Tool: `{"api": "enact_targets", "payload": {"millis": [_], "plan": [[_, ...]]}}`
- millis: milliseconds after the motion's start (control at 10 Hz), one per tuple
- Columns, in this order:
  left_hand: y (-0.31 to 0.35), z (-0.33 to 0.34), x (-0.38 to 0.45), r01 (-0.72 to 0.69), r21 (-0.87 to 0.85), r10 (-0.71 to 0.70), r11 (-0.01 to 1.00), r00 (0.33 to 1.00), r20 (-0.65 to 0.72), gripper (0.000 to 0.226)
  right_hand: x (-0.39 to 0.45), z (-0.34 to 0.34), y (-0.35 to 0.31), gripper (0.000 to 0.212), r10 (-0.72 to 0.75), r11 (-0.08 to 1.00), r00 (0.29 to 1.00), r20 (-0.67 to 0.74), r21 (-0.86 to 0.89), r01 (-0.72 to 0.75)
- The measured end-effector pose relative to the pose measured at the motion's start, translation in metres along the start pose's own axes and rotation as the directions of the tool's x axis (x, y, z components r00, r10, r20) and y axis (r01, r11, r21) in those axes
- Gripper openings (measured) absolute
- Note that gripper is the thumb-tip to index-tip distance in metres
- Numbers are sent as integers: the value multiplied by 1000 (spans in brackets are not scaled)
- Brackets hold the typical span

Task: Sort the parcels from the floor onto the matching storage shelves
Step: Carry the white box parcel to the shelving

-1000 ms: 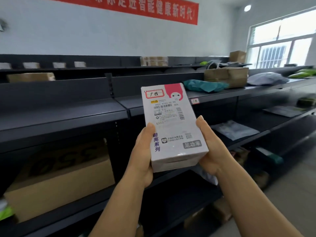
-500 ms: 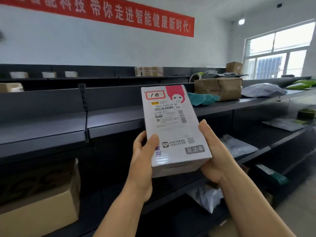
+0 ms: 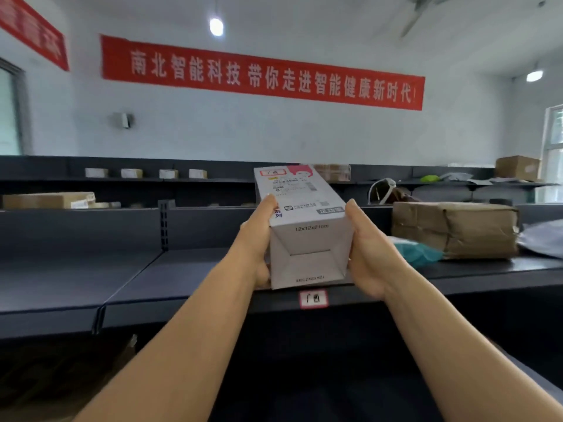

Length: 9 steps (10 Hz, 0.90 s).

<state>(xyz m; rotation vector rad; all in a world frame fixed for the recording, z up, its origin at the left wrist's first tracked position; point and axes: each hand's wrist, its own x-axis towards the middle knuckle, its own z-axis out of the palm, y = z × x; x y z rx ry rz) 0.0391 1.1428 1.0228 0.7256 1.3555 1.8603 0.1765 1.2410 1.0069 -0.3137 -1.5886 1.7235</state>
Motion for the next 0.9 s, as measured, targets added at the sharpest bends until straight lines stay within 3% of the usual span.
{"api": "enact_targets", "payload": {"millis": [100,300,600,800,900], "plan": [[10,11,26,71,83,-77,994,994,72,70,28,-8,-7,51,68,998,996,-61,21,-67],[5,16,68,173,175,-190,969,978,86,75,68,-19,-5,50,152,976,966,-208,-124,-180],[-8,13,96,138,263,-136,955,990,-24,75,96,-20,12,59,191,944,930,-315,-201,-262],[-5,18,86,83,286,-56,955,993,-101,87,100,-20,16,80,211,925,920,-329,-238,-297],[-5,24,64,-20,257,55,966,990,-131,67,91,-22,13,87,174,916,926,-334,-290,-277]]}}
